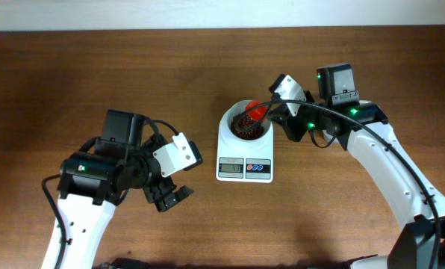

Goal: Scoop and weigh 50g on scale
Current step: 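Move the scoop with the right gripper back to the bean tub, then dip the scoop into the red beans and lift it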

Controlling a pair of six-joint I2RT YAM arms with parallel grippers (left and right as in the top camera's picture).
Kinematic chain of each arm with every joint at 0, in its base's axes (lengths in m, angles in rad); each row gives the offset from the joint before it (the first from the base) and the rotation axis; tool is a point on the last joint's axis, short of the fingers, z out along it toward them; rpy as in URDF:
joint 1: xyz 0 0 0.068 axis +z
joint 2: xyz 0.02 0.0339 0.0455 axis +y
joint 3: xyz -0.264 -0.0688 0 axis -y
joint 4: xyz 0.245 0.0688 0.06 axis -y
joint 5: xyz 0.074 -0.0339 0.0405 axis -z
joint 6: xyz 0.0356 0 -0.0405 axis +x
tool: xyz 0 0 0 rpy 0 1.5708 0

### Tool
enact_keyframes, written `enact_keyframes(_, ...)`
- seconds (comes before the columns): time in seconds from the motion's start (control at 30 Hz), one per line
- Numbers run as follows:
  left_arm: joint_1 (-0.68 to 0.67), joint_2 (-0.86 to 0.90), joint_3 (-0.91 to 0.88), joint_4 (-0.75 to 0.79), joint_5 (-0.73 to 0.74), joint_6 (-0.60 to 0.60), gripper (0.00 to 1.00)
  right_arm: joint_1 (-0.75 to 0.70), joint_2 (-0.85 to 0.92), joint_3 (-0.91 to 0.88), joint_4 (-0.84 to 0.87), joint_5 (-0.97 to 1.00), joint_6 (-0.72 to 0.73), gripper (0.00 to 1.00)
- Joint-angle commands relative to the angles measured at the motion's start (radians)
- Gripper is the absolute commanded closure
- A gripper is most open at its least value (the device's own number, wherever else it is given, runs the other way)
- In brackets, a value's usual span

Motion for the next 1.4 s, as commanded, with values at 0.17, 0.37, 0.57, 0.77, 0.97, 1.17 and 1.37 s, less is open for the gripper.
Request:
enact_keyframes(0.17, 0.006, -0.009, -0.006, -0.001, 0.018, 0.008, 0.01, -0.026, -0.167, 0.055, -0.012, 0.249, 0.051, 0.96)
enact_keyframes(0.37, 0.006, -0.009, -0.006, -0.001, 0.018, 0.008, 0.01, -0.126, -0.194, 0.055, -0.253, 0.705, 0.131, 0.96)
enact_keyframes(0.57, 0.006, -0.009, -0.006, -0.001, 0.018, 0.008, 0.01, -0.225, -0.079, 0.055, -0.276, 0.723, 0.208, 0.96)
enact_keyframes(0.77, 0.006, -0.009, -0.006, -0.001, 0.018, 0.008, 0.01, -0.264, 0.042, 0.055, -0.276, 0.728, 0.235, 0.96)
enact_keyframes(0.97, 0.006, -0.009, -0.006, -0.002, 0.018, 0.008, 0.01, -0.289, 0.099, 0.055, -0.265, 0.59, 0.235, 0.96)
enact_keyframes(1.17, 0.006, -0.009, -0.006, -0.001, 0.018, 0.008, 0.01, -0.426, 0.105, 0.055, -0.264, 0.264, 0.265, 0.96)
enact_keyframes(1.37, 0.006, -0.009, -0.006, -0.002, 0.018, 0.008, 0.01, -0.54, 0.107, 0.053, -0.269, 0.114, 0.317, 0.96)
